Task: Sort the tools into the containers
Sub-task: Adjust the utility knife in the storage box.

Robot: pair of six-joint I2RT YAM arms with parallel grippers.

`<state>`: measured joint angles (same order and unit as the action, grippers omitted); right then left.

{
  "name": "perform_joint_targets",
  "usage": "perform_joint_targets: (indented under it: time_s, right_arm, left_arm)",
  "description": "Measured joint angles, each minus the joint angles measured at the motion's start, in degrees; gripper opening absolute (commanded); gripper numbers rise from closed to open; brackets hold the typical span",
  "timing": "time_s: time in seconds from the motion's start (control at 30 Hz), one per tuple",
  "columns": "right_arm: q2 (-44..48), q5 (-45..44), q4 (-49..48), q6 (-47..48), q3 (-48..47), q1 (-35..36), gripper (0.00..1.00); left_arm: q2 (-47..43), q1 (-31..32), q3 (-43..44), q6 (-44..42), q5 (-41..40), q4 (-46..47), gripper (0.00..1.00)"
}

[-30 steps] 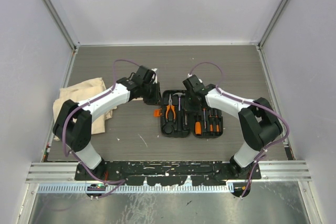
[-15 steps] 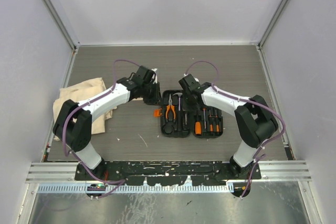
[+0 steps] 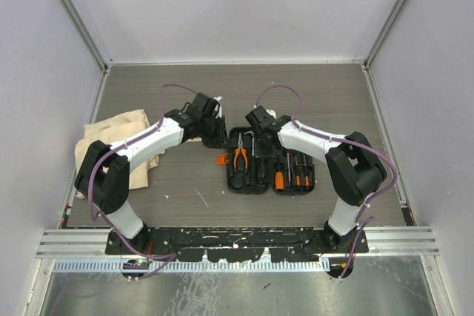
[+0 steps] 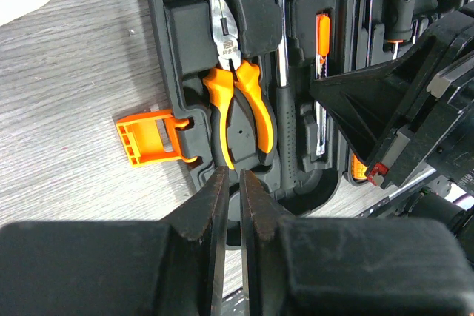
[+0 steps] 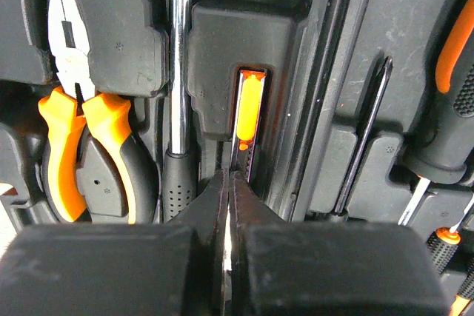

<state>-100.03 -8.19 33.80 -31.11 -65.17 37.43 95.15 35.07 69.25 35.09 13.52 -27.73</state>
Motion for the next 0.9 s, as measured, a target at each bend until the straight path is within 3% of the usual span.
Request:
perform_joint_targets:
  time_s: [0.47,0.67,0.9]
  right_arm:
    - [0.8,-1.0,-3.1,-0.5,2.8,0.5,0.01]
    - [2.1,-0.9,-3.0,-0.5,2.7,0.5,0.18]
    - [2.3,1.4,0.7,-0.4,-2.2,1.2,0.22]
  left_arm:
    - [0.0,0.0,0.0,0.0,0.0,-0.1,0.13]
    - [0.0,0.0,0.1,-0.5,-0.8,-0.7,0.14]
    - [-0.7,-0.1,1.4,-1.8,-2.9,-3.0,0.15]
